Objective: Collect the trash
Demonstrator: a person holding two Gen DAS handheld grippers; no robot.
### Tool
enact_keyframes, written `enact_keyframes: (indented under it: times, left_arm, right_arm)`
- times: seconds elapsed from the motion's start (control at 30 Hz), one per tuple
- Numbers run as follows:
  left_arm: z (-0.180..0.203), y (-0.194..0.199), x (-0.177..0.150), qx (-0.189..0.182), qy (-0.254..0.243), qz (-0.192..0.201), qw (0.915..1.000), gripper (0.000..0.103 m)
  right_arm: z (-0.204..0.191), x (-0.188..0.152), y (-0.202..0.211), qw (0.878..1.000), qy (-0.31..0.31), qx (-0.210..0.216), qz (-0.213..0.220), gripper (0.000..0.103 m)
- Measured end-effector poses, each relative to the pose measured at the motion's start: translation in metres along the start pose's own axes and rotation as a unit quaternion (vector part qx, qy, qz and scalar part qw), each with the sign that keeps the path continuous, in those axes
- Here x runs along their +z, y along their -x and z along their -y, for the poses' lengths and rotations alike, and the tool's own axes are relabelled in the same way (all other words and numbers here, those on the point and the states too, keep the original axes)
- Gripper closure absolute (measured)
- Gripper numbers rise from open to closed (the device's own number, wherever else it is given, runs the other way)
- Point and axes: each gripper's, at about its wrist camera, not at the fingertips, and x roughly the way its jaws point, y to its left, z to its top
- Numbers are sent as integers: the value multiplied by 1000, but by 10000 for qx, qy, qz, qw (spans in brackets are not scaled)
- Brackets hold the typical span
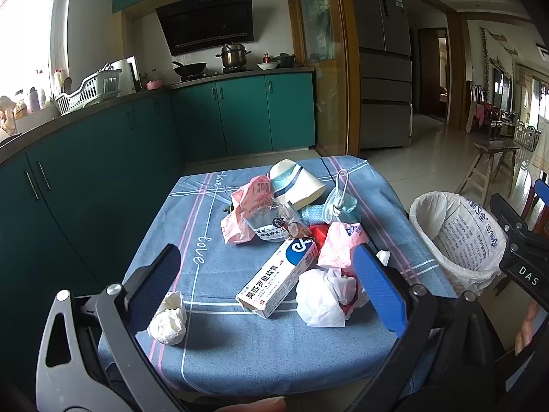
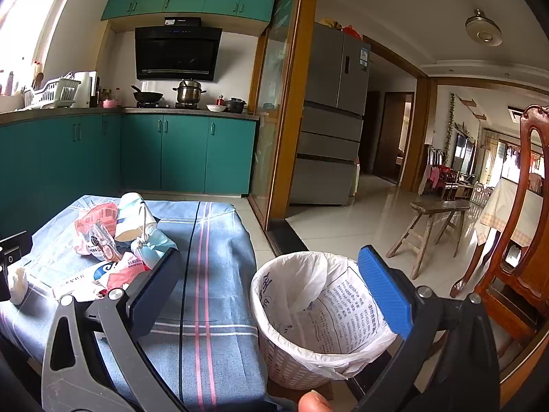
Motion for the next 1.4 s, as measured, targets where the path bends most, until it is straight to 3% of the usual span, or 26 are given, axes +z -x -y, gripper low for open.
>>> enact_keyframes:
  times: [1.4]
  left_arm:
    - [3, 2, -3, -1, -14, -5, 10000, 3]
  right_arm:
    - [-2, -2, -1, 10000, 23, 21, -60, 3]
